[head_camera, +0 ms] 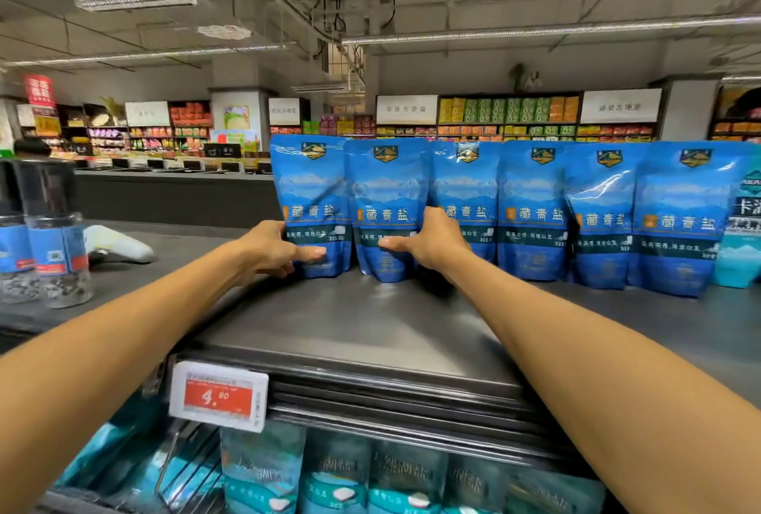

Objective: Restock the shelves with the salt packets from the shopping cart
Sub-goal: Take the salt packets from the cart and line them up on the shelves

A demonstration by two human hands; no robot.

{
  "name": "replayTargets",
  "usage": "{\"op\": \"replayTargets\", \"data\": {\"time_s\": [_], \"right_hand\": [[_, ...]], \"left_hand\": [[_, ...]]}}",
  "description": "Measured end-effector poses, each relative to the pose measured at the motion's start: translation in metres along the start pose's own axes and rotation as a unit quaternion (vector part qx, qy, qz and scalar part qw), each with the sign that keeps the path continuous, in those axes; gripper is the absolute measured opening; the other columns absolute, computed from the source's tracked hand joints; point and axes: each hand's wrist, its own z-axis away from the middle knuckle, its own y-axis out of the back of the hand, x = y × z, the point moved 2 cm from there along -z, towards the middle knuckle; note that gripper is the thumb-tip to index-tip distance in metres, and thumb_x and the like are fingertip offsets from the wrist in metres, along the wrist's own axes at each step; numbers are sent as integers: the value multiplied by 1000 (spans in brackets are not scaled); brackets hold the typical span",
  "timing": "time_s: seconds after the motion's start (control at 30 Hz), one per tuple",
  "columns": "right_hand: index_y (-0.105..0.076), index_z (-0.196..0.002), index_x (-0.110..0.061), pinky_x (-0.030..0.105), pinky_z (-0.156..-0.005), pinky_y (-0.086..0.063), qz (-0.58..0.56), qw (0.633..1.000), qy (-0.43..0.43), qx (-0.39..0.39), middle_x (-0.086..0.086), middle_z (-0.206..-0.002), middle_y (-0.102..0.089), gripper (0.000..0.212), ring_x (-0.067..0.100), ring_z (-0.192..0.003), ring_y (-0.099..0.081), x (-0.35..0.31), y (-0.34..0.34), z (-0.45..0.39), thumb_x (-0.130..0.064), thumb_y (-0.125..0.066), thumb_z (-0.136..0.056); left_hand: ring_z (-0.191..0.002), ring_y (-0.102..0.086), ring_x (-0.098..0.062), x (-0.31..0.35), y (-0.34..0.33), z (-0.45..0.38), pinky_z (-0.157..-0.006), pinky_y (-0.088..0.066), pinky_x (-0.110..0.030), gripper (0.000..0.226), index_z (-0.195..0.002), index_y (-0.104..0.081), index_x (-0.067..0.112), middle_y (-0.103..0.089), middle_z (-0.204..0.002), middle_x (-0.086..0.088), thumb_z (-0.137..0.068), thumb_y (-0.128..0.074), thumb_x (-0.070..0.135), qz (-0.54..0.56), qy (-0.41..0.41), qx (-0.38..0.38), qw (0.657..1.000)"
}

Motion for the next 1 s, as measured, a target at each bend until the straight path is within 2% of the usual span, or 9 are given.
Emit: {"op": "replayTargets", "data": {"time_s": [0.17,0.33,0.43,0.57,0.67,0.73,0.77,0.87,1.0], "right_hand": [[-57,-109,-10,52,-90,-54,-14,1000,-10,3,9,-110,-65,65,33,-102,-62,-1,0,2,-55,-83,-69],[-53,-88,-7,52,-71,-61,8,999,-24,21,11,-88,-66,56,28,-69,-66,-1,2,7,-54,-81,-73],[-55,-91,-5,50,-69,-61,11,999,-31,14,13,-90,-68,57,28,-70,-69,-1,3,10,-54,-80,-75],[-53,-85,-6,52,-73,-61,10,999,-33,-7,13,-86,-71,54,30,-76,-73,-2,5,16,-54,-78,-77],[-48,-124,-1,52,-75,-60,22,999,-38,-14,11,-86,-68,74,29,-79,-71,-4,9,22,-55,-74,-81],[-19,-150,-1,53,-78,-60,34,999,-29,-16,11,-94,-65,97,31,-87,-70,-5,14,27,-52,-70,-86],[-10,-152,-1,54,-82,-58,41,999,-21,-14,13,-103,-65,100,33,-94,-69,-5,18,30,-51,-68,-88],[-13,-148,1,55,-87,-55,32,999,-2,-11,15,-105,-63,89,35,-101,-64,-5,35,47,-47,-63,-92],[-41,-124,-11,49,-83,-56,-54,995,75,36,3,-94,-64,51,27,-90,-65,-1,63,93,-41,-66,-91]], "left_hand": [[-65,-54,-18,10,-16,-3,-54,-49,-27,44,-117,-65,5,-67,-98,-14,-79,-81,22,5,-15,-1,1000],[-69,-57,-19,8,-13,-5,-56,-48,-30,45,-113,-66,4,-68,-93,-10,-76,-84,21,7,9,12,1000],[-63,-53,-18,7,-12,-3,-56,-47,-31,45,-113,-66,0,-64,-79,-6,-76,-84,18,20,17,10,1000],[-74,-61,-21,11,-13,2,-59,-51,-33,48,-111,-67,-1,-71,-95,-13,-74,-85,23,-11,20,18,1000],[-96,-68,-19,15,-6,13,-80,-57,-40,80,-126,-55,-5,-67,-113,-16,-66,-89,37,-51,26,41,998],[-120,-57,-27,18,1,24,-96,-50,-42,100,-137,-39,-5,-55,-132,-16,-68,-85,51,-64,20,114,991],[-119,-56,-28,20,5,31,-95,-50,-42,92,-135,-39,-1,-53,-131,-15,-73,-80,54,-51,5,161,986],[-88,-61,-18,32,8,57,-67,-46,-29,40,-108,-52,9,-63,-101,-4,-90,-66,41,35,-72,248,966],[-46,-47,-7,60,-19,95,-42,-39,-20,20,-85,-59,9,-61,-74,-5,-96,-60,26,160,-133,145,967]]}}
